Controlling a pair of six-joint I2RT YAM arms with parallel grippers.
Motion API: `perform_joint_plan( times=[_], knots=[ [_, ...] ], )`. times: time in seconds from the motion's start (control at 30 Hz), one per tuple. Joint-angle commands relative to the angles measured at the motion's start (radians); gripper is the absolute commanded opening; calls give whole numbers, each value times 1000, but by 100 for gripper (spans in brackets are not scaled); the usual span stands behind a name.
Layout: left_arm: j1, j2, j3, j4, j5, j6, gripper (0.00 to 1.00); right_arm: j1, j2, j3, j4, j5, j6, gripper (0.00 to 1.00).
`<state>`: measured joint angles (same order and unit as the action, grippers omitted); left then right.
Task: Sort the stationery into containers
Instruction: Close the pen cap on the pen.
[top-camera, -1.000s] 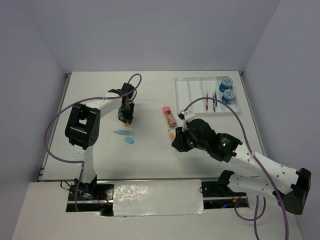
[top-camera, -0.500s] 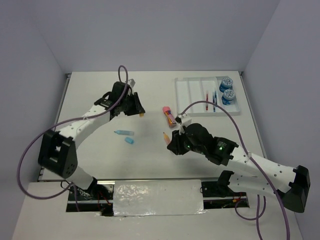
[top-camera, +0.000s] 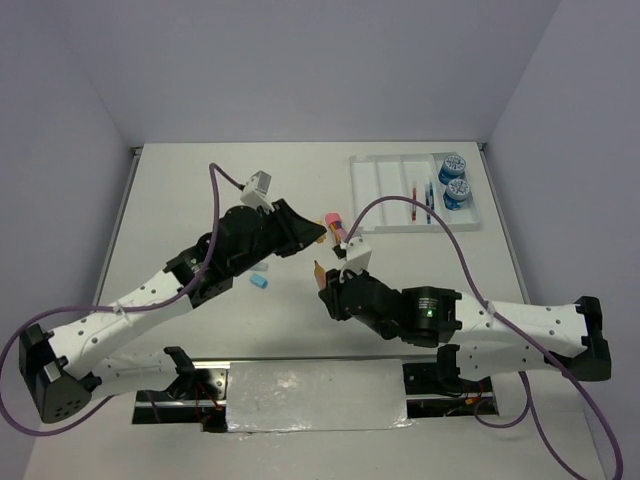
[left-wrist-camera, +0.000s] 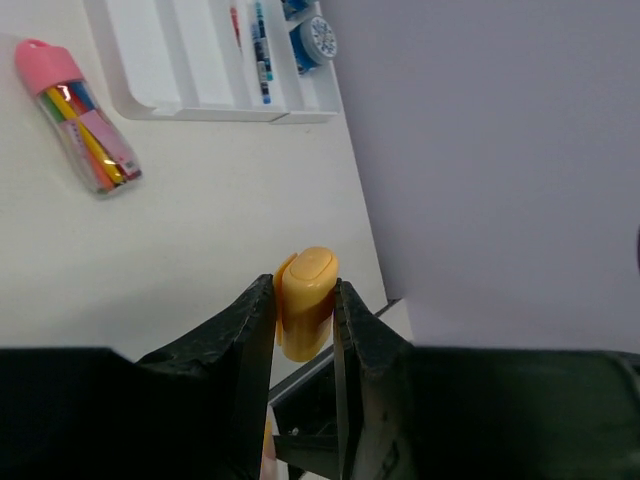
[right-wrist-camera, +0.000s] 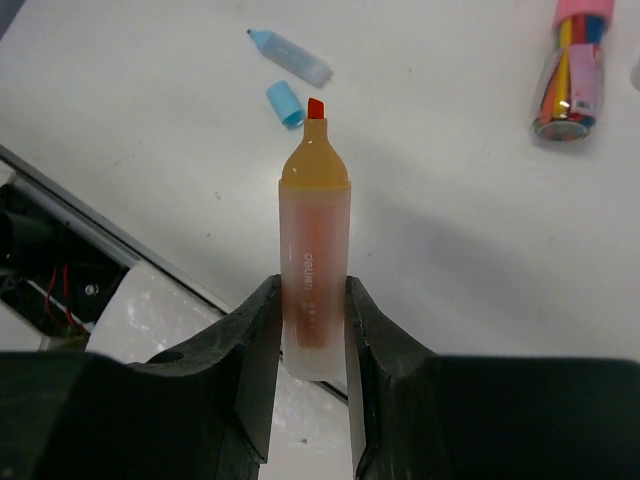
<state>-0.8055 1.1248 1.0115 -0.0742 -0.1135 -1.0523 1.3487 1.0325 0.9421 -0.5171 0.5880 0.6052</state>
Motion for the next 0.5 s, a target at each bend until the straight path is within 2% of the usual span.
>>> perform_joint_plan(
  times=[0.0,0.2,0.47],
  knots=[
    [-83,-65,-1,2,-205,-69,0,58,-20,32,-28,199,44,0],
    [-141,-94,6,-70,-331,-86,0,116,-40,38,3,275,30,0],
    [-165,-45,71,-110,-345,-23,0,129,-8,84,-15,306,4,0]
  ],
)
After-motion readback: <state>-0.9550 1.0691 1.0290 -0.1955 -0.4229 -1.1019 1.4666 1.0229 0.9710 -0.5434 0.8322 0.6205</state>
